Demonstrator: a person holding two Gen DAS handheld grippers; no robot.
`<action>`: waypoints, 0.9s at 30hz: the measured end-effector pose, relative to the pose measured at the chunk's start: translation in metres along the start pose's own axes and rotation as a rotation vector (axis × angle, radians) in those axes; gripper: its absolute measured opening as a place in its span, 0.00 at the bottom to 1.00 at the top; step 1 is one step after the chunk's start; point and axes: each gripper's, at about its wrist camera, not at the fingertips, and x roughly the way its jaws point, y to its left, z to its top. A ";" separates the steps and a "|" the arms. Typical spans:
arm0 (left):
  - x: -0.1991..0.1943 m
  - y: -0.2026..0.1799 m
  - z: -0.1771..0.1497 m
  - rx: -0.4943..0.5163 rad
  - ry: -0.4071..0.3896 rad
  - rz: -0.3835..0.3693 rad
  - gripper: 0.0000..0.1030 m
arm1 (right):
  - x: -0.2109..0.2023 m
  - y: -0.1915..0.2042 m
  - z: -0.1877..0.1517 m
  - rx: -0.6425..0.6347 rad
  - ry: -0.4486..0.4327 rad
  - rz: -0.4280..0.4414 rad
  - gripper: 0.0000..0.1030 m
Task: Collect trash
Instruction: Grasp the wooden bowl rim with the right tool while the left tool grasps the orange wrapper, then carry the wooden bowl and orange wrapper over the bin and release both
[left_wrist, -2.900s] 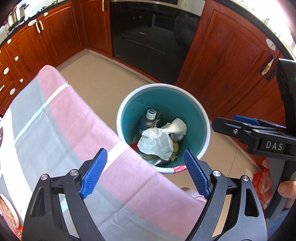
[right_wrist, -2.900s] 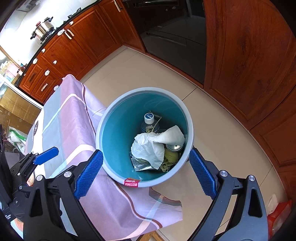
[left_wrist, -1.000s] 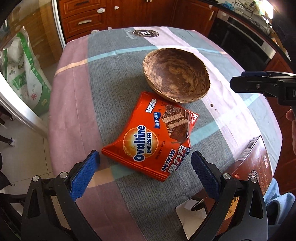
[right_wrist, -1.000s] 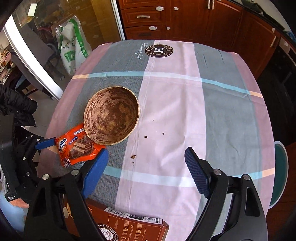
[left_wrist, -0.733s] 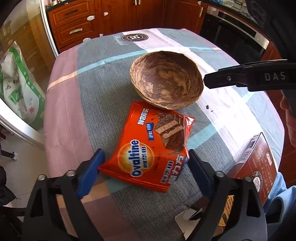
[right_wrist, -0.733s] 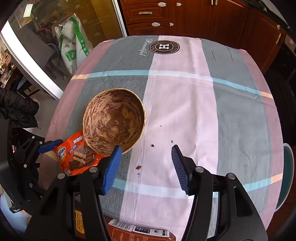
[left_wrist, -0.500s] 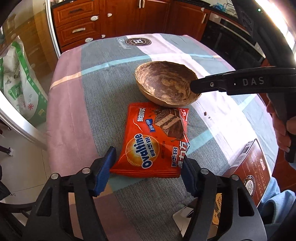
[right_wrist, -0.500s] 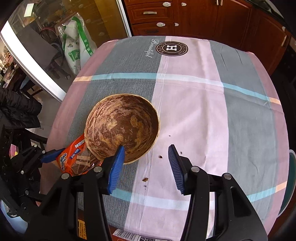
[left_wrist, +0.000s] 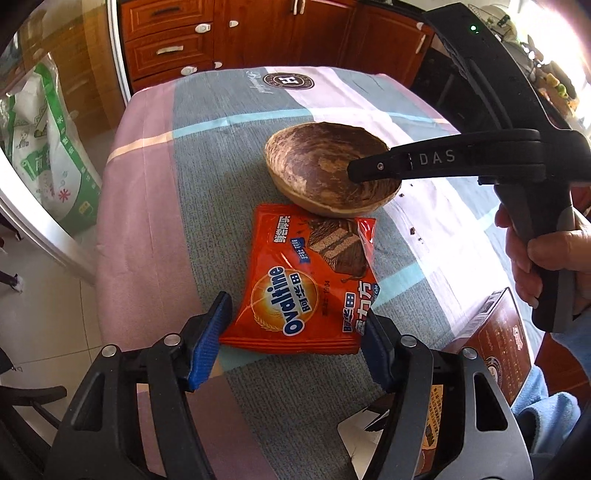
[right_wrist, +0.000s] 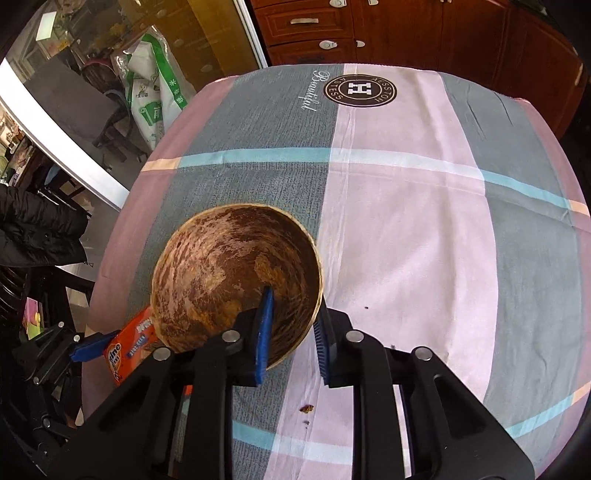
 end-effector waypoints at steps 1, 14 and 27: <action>-0.001 0.000 -0.001 -0.001 -0.006 0.005 0.65 | -0.003 0.001 0.000 0.000 -0.011 0.003 0.14; -0.012 0.007 0.006 -0.075 -0.023 0.027 0.64 | -0.051 -0.013 0.001 0.011 -0.140 -0.077 0.06; -0.028 -0.005 0.022 -0.103 -0.060 0.035 0.64 | -0.090 -0.033 -0.011 0.036 -0.197 -0.100 0.06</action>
